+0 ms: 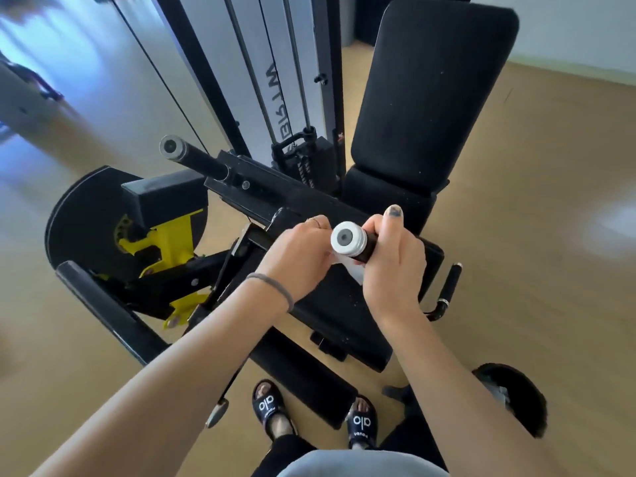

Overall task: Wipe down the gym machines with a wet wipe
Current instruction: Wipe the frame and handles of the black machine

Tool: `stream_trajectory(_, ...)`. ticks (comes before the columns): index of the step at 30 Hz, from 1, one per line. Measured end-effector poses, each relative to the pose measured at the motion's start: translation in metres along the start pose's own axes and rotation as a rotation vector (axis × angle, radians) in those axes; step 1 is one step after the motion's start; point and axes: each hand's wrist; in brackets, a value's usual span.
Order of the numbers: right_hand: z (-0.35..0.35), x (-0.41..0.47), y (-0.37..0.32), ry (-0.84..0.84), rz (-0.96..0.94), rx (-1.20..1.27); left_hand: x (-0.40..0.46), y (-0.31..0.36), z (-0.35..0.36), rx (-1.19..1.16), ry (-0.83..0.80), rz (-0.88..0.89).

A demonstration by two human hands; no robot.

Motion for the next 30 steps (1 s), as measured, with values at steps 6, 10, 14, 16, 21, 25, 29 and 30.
stream_trajectory(6,0.001,-0.001,0.001,0.015,-0.002,-0.011,0.005,-0.061,0.002,-0.034,0.168,-0.363)
stream_trajectory(10,0.004,0.0,0.004,0.065,-0.057,-0.027,0.002,-0.037,0.001,0.011,0.03,-0.065)
stream_trajectory(14,0.005,0.0,0.006,0.085,-0.079,-0.031,0.022,-0.057,-0.016,0.198,0.032,-0.315)
stream_trajectory(16,0.007,0.0,0.006,0.113,-0.095,-0.038,0.025,-0.063,-0.023,0.213,-0.007,-0.341)
stream_trajectory(21,0.008,0.001,0.01,0.14,-0.177,-0.064,0.021,-0.018,-0.017,0.217,-0.105,-0.067)
stream_trajectory(25,0.007,0.001,0.008,0.128,-0.142,-0.056,0.04,-0.046,-0.019,0.246,-0.035,-0.306)
stream_trajectory(29,0.008,0.001,0.008,0.15,-0.168,-0.067,0.034,-0.024,-0.016,0.103,-0.005,-0.229)
stream_trajectory(30,0.008,0.001,0.008,0.149,-0.169,-0.07,0.032,-0.012,-0.013,0.07,-0.014,-0.154)
Point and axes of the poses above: each hand's wrist, its own x-axis towards the middle knuckle, its own z-axis out of the palm, y = z × x, and after that the axes turned 14 degrees about x, right-handed
